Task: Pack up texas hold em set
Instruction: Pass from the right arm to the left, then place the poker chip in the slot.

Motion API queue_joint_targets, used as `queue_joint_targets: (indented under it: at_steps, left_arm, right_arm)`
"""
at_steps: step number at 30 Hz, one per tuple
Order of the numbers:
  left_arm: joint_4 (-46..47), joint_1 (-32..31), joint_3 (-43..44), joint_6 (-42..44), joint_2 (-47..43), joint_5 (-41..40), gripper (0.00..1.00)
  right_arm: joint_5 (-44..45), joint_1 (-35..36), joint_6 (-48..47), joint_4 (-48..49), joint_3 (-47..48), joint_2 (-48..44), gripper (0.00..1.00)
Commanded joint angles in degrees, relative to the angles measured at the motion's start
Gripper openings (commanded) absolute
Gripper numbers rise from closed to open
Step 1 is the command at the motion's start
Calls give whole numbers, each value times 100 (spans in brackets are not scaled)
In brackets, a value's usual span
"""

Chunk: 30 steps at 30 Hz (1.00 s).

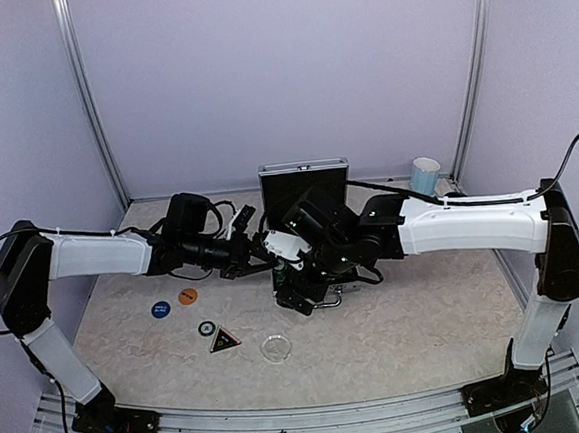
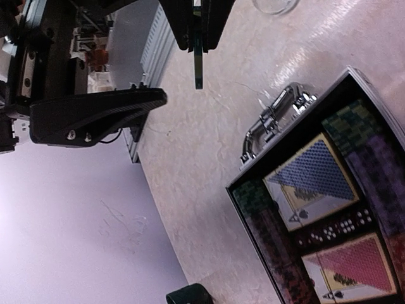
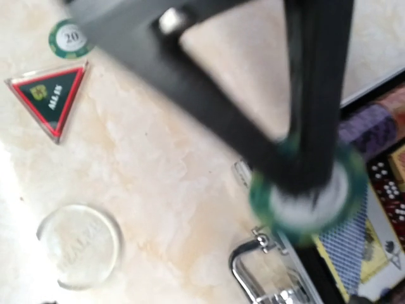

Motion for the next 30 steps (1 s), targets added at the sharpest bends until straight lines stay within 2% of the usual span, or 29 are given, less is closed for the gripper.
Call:
queue_joint_targets:
  at_steps: [1,10,13,17,23,30]
  left_arm:
    - [-1480,33,514,1508,-174,-808,0]
    - [-2661,-207,1308,3056,-29,-2624,0]
    - [-3097,-424,1640,3556,171,-3234,0]
    - [-3222,-853,1847,4207,365,-3994,0]
    - [-3212,-1288,2054,5129,551,-4518,0]
    - [-3287,-1506,2343,5918,902,-5211,0]
  right_arm:
    - [150,-56,227,478,-435,-562,99]
    - [366,-578,682,994,-1601,-1549,99]
    - [337,-719,764,1077,-1908,-1792,99]
    - [359,-790,776,1182,-2236,-2047,99]
    - [394,-883,802,1260,-2674,-2420,99]
    - [471,-995,930,1285,-2947,-2727,99]
